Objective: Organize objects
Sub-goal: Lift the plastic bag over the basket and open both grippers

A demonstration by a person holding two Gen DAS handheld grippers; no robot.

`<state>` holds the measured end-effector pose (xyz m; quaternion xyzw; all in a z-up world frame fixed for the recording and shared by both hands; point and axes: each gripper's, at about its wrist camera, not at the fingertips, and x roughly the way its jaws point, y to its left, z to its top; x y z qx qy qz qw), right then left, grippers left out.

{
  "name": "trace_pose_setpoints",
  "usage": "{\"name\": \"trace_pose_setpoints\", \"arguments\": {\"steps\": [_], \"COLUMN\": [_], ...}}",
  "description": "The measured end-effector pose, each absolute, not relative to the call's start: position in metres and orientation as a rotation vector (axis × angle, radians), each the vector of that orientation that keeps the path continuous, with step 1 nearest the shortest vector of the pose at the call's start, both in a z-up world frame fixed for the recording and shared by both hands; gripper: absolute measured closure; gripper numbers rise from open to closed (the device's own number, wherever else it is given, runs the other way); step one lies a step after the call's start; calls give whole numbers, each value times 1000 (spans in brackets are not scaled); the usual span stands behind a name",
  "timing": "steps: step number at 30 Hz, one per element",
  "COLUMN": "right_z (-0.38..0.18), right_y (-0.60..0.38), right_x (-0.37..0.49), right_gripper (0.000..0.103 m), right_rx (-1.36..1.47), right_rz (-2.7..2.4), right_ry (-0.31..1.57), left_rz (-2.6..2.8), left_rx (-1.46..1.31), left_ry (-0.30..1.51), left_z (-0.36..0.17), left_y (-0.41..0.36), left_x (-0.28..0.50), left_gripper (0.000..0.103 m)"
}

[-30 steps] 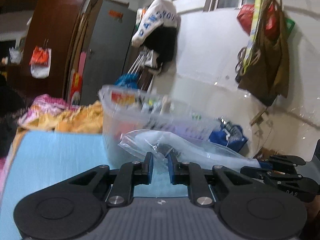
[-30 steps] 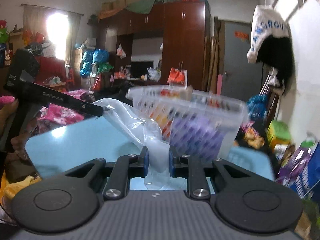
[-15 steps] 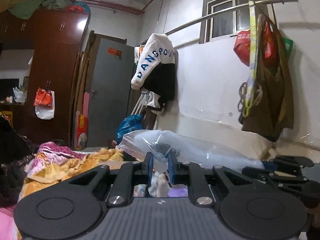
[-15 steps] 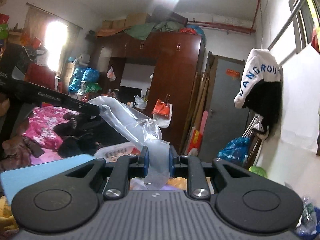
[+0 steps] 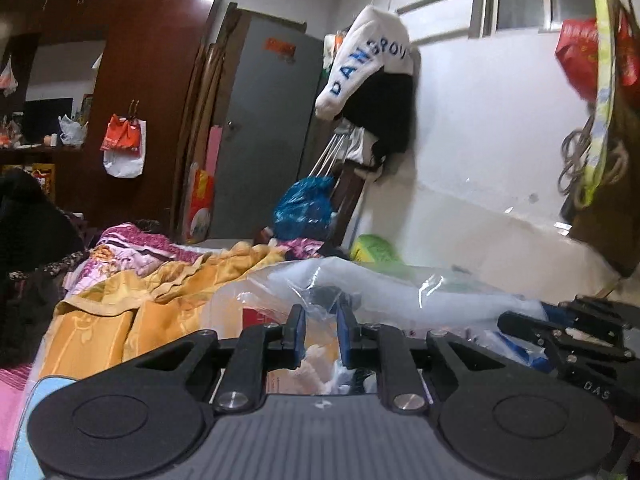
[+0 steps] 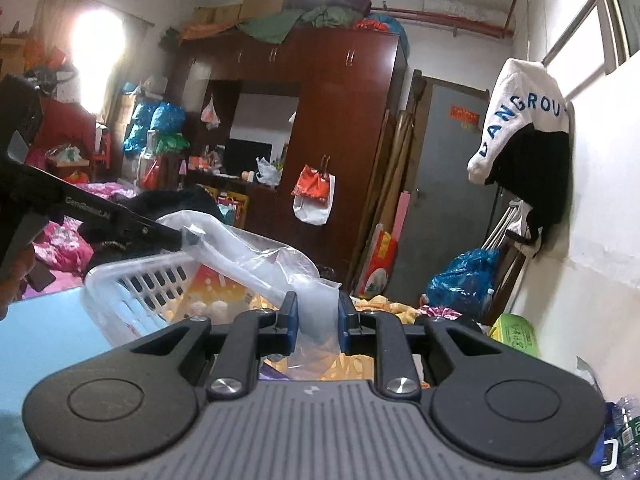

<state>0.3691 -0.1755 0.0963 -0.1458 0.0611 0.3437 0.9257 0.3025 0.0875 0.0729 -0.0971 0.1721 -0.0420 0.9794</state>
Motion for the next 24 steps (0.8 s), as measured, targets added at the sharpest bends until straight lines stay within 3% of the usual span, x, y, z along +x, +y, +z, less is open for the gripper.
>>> {"name": "trace_pose_setpoints", "arguments": {"steps": [2, 4, 6, 8, 9, 10, 13, 17, 24], "right_z": [94, 91, 93, 97, 99, 103, 114, 118, 120], "right_y": [-174, -173, -179, -187, -190, -192, -195, -199, -203], "right_x": [375, 377, 374, 363, 361, 357, 351, 349, 355], "right_gripper": [80, 69, 35, 17, 10, 8, 2, 0, 0], "right_rx": [-295, -303, -286, -249, -244, -240, -229, -170, -87], "right_rz": [705, 678, 650, 639, 623, 606, 597, 601, 602], "right_ry": [168, 182, 181, 152, 140, 149, 180, 236, 319], "left_rz": [-75, -66, -36, -8, -1, -2, -19, -31, -121], "left_rx": [-177, -151, -123, -107, -114, -122, -98, -38, -23], "left_ry": [372, 388, 374, 313, 283, 269, 267, 255, 330], "left_z": [70, 69, 69, 75, 78, 83, 96, 98, 84], "left_y": [84, 80, 79, 81, 83, 85, 83, 68, 59], "left_x": [307, 308, 300, 289, 282, 277, 264, 255, 254], "left_gripper": [82, 77, 67, 38, 31, 22, 20, 3, 3]}}
